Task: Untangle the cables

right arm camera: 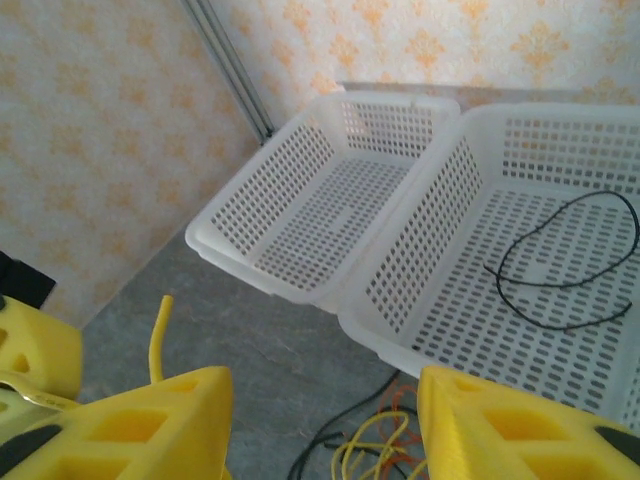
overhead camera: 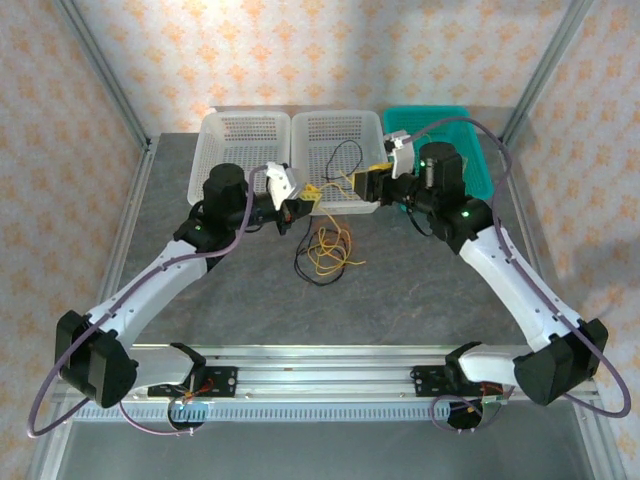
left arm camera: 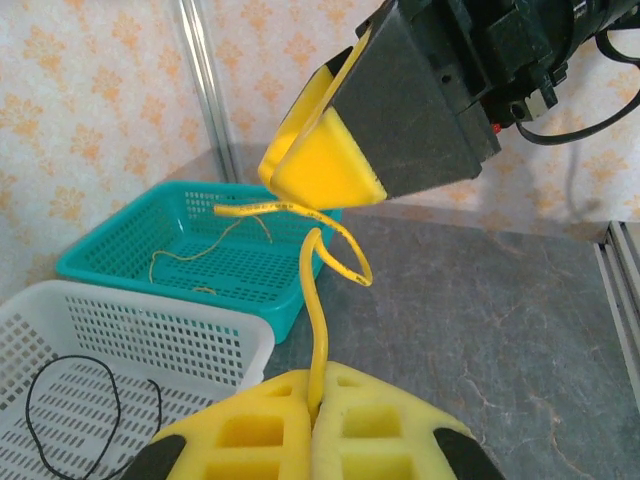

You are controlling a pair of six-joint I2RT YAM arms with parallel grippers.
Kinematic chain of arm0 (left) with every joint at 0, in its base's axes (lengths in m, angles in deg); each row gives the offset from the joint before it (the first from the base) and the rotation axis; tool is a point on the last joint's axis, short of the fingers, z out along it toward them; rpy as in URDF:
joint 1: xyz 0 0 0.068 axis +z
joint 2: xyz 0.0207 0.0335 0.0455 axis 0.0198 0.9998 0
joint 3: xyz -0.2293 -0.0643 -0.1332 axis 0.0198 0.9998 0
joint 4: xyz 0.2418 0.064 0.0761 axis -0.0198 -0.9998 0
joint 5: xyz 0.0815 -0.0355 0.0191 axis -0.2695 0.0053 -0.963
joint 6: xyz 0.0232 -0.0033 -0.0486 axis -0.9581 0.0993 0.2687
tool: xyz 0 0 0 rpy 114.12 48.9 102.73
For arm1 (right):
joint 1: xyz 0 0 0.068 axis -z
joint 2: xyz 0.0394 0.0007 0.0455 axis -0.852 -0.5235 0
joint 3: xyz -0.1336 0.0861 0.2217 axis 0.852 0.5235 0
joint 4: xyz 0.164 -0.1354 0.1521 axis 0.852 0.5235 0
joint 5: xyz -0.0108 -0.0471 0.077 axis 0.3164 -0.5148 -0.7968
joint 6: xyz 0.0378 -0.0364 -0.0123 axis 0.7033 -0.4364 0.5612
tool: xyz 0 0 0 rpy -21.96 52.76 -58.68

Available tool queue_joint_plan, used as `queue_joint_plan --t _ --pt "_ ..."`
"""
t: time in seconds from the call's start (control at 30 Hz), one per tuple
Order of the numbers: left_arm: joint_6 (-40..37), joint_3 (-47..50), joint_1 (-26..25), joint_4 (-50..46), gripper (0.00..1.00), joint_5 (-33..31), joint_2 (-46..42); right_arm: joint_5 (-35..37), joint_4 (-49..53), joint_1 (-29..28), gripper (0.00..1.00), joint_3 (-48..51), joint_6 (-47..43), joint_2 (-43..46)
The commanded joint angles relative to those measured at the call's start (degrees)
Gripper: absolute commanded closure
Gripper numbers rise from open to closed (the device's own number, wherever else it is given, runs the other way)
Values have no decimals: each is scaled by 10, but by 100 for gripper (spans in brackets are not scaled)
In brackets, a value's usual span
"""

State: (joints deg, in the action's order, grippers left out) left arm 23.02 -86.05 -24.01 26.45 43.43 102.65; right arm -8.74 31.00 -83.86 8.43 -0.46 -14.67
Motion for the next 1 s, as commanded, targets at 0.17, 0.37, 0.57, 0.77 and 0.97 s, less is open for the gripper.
queue_joint_plan --t 0.17,0.37,0.57,0.77,0.97 --pt "-30 -27 -9 -15 100 11 22 -41 28 0 50 -23 -54 -11" --pt "-36 -36 -9 -28 100 2 34 -39 -10 0 51 1 -53 14" --pt "-38 -38 -8 -32 100 1 38 -69 1 0 51 6 -66 27" --pt "-37 -38 -9 -32 100 5 36 -59 29 0 52 9 -76 9" --pt "-38 -37 -9 -33 100 12 35 -47 36 -1 57 4 -71 -20"
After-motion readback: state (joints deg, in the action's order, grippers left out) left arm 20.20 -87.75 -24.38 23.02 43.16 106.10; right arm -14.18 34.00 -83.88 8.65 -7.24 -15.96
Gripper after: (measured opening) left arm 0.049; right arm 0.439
